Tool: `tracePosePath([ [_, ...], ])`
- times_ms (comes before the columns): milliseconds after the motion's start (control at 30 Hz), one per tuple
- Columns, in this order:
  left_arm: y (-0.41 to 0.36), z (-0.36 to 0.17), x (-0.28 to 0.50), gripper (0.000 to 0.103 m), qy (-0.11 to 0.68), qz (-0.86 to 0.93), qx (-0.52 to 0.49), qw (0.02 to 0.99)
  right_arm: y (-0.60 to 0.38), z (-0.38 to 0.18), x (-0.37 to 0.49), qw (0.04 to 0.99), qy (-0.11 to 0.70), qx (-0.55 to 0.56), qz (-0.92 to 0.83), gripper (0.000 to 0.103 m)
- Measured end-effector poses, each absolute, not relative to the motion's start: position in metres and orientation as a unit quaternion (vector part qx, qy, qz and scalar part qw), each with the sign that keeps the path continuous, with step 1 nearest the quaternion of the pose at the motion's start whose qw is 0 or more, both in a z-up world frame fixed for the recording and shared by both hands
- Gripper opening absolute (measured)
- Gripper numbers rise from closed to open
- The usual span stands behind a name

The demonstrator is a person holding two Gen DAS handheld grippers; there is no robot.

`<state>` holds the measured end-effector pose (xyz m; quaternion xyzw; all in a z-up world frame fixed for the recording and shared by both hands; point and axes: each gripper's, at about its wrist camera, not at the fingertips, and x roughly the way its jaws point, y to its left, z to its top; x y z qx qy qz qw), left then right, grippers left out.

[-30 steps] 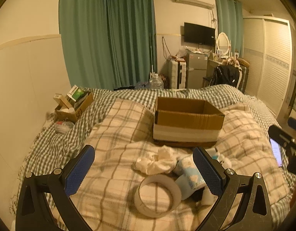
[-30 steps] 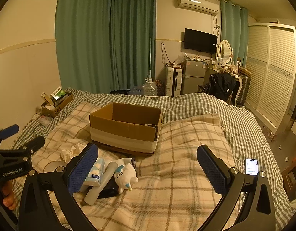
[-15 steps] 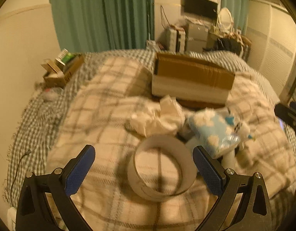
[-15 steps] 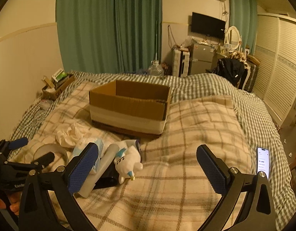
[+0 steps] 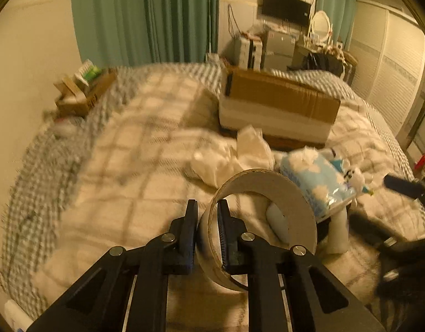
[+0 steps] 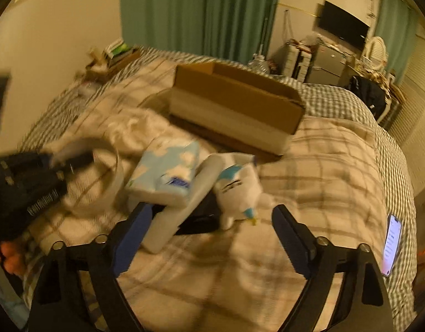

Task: Organize objects
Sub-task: 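Grasp the white tape roll with the left tool while the right tool grasps the white bottle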

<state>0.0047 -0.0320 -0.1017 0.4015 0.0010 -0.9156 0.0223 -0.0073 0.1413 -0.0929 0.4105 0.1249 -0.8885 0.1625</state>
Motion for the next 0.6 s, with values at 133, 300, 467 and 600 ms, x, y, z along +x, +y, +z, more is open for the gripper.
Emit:
tracePosePath([
  [133,-0.038,-0.088,0.007,0.014,-0.014,-0.925,0.378,0.038,0.124,-0.108,-0.008,0.169,0.152,0.433,-0.872,0.07],
  [300,-0.044,-0.087,0.008,0.014,-0.002,-0.925,0.377,0.037,0.12,-0.127,-0.018,0.19,0.147,0.472,-0.848,0.062],
  [467,-0.042,-0.083,0.012,0.014,0.002,-0.927,0.373,0.031,0.124,-0.119,-0.008,0.211,0.138,0.461,-0.851,0.024],
  [600,-0.039,-0.077,0.012,0.014,0.002,-0.93,0.368,0.026,0.131,-0.108,-0.004,0.216,0.127,0.453,-0.855,0.019],
])
